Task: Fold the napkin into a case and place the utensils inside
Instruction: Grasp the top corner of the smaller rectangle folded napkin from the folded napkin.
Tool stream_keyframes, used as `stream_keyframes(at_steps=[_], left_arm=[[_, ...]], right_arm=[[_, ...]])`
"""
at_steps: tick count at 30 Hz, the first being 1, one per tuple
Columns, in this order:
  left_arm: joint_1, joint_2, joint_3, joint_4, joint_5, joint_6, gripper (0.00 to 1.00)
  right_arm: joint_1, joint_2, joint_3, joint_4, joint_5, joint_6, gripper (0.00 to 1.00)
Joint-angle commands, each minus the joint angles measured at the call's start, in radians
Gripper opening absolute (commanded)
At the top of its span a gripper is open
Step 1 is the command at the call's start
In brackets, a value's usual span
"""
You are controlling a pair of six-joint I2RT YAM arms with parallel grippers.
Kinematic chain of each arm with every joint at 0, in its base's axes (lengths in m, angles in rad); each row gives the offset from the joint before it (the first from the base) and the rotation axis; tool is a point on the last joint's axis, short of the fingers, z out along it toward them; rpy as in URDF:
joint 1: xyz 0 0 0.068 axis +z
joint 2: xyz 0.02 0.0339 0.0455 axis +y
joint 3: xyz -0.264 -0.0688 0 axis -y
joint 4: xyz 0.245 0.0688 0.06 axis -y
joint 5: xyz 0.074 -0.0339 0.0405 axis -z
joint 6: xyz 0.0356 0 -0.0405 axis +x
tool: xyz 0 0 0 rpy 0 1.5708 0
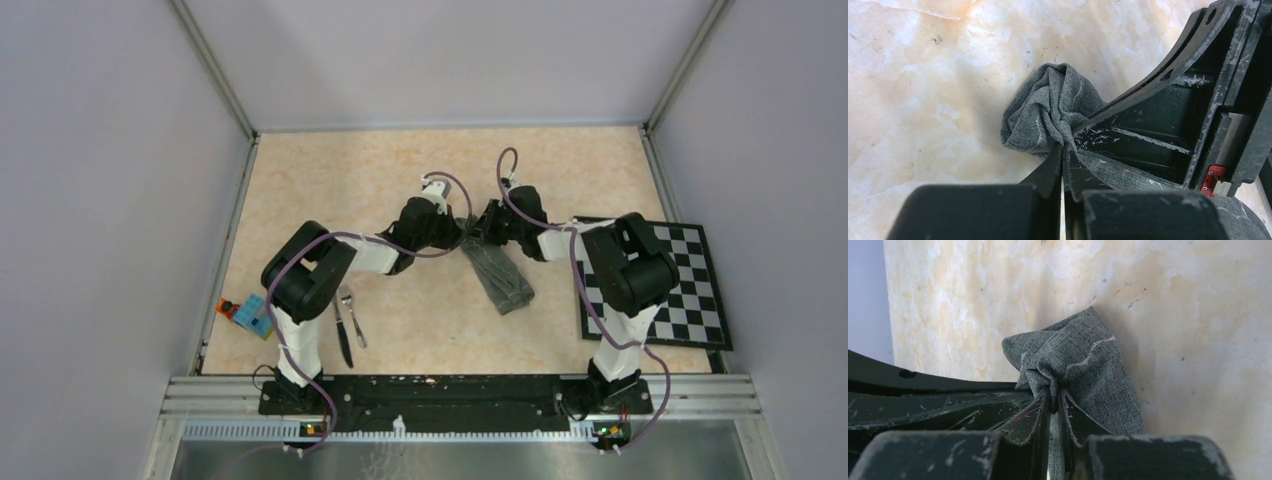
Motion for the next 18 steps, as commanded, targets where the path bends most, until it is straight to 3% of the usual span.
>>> stream_keyframes(at_steps=[1, 10, 18], left_arm=[[-0.006, -0.076, 0.003, 0.017, 0.007, 0.018, 0.00], [-0.006, -0.082, -0.015, -0.012, 0.018, 0.054, 0.00], [-0.006, -0.086, -0.012, -0.008, 0.032, 0.045, 0.00]], right_arm=[[-0.006, -0.084, -0.036, 0.009, -0.087, -0.021, 0.15], [-0.072, -0.129, -0.022, 0.034, -0.243, -0.061, 0.31], [-0.041, -0.096, -0.009, 0.044, -0.200, -0.093, 0.36]])
